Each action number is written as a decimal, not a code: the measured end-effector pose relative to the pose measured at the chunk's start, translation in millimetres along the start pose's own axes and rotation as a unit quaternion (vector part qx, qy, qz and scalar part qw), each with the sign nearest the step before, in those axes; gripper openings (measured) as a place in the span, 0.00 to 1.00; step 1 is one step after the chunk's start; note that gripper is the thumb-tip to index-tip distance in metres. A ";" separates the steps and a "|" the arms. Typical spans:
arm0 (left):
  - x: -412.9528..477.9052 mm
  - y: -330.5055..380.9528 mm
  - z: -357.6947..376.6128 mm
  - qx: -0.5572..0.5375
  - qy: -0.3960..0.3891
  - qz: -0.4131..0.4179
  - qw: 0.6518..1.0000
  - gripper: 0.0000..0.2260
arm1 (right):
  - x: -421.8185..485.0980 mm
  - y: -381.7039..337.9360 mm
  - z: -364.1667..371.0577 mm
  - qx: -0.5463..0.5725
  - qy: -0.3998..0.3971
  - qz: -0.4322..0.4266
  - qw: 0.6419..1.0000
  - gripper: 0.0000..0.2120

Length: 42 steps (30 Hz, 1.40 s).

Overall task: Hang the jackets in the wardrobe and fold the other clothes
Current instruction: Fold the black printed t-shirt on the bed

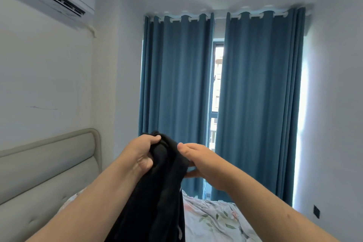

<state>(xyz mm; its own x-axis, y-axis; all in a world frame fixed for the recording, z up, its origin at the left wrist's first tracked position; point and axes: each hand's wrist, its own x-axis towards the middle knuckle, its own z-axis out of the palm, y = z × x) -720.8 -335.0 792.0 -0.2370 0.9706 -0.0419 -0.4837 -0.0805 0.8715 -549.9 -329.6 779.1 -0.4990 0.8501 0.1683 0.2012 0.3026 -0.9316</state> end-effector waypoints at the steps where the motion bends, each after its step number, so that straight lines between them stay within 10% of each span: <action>1: -3.2 -2.7 2.3 0.002 -0.015 -0.008 1.000 0.07 | 0.2 2.1 2.9 0.019 -0.008 0.009 1.000 0.20; 11: 19.2 10.1 -29.6 -0.002 0.015 0.063 0.998 0.21 | 14.8 20.0 -17.3 0.122 0.168 -0.020 0.978 0.15; 15: 43.6 22.9 -79.7 0.201 0.078 0.100 0.971 0.15 | 20.4 10.6 -38.9 0.151 0.177 -0.061 0.971 0.16; 21: 44.4 -5.5 -105.0 0.689 0.145 0.160 0.692 0.13 | 28.7 -7.5 -40.4 0.173 0.156 -0.085 0.969 0.17; 25: 12.6 -35.3 -63.2 0.474 -0.132 0.235 0.838 0.29 | 30.4 -18.9 -27.2 0.185 0.082 -0.092 0.975 0.16; 30: 2.6 -61.3 -49.8 0.386 -0.370 0.084 0.841 0.26 | 24.9 -30.3 -16.8 0.171 -0.023 -0.072 0.982 0.24; 34: 10.9 -103.2 -61.4 0.441 -0.350 0.013 0.826 0.20 | 25.9 -36.8 -33.7 0.201 0.024 -0.055 0.978 0.24; 42: 25.0 -71.4 -73.3 0.262 -0.153 -0.033 0.952 0.11 | 25.0 -1.6 -86.2 -0.021 0.218 -0.028 0.975 0.16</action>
<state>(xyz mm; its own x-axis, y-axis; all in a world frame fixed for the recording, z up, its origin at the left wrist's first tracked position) -754.0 -321.7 693.0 0.0754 0.9967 -0.0300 0.0162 0.0289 0.9995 -490.0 -271.7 812.6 -0.1055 0.9312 0.3490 0.2229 0.3642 -0.9043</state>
